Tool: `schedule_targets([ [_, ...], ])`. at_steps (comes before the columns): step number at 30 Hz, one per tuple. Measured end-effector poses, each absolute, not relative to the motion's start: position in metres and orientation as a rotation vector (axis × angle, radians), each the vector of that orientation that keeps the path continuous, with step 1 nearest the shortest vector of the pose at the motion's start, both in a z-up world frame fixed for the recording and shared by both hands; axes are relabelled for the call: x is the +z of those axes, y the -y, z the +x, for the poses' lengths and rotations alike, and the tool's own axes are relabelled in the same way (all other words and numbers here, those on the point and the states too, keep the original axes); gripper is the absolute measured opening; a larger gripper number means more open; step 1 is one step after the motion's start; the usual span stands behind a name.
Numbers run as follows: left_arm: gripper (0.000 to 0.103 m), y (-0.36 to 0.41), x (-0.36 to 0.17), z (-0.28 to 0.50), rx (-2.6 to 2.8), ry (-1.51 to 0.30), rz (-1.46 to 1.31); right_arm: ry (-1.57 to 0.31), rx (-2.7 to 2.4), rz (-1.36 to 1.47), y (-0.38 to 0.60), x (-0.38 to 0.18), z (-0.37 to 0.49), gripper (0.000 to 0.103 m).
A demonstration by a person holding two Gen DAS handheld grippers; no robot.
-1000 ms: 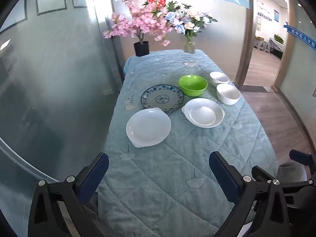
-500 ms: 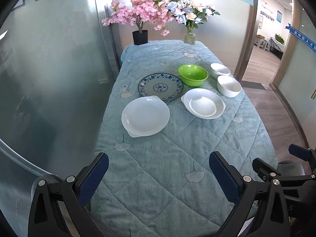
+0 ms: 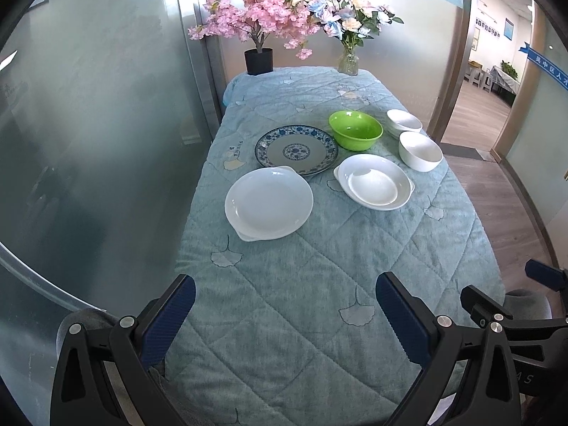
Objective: Organize plates and bowls
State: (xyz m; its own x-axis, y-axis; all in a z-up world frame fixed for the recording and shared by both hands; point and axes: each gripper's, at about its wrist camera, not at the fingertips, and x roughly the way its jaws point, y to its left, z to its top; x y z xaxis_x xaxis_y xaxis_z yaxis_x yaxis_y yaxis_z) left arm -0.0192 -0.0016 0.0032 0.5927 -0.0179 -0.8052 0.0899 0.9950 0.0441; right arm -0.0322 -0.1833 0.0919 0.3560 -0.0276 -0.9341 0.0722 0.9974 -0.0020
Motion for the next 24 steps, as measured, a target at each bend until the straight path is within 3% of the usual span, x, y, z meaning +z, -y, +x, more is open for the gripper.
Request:
schedule_targets([
  [24,0.1,-0.008,-0.001,-0.013,-0.043,-0.947,0.077,-1.21,-0.059,0.033,0.173,0.091,-0.024,0.102],
])
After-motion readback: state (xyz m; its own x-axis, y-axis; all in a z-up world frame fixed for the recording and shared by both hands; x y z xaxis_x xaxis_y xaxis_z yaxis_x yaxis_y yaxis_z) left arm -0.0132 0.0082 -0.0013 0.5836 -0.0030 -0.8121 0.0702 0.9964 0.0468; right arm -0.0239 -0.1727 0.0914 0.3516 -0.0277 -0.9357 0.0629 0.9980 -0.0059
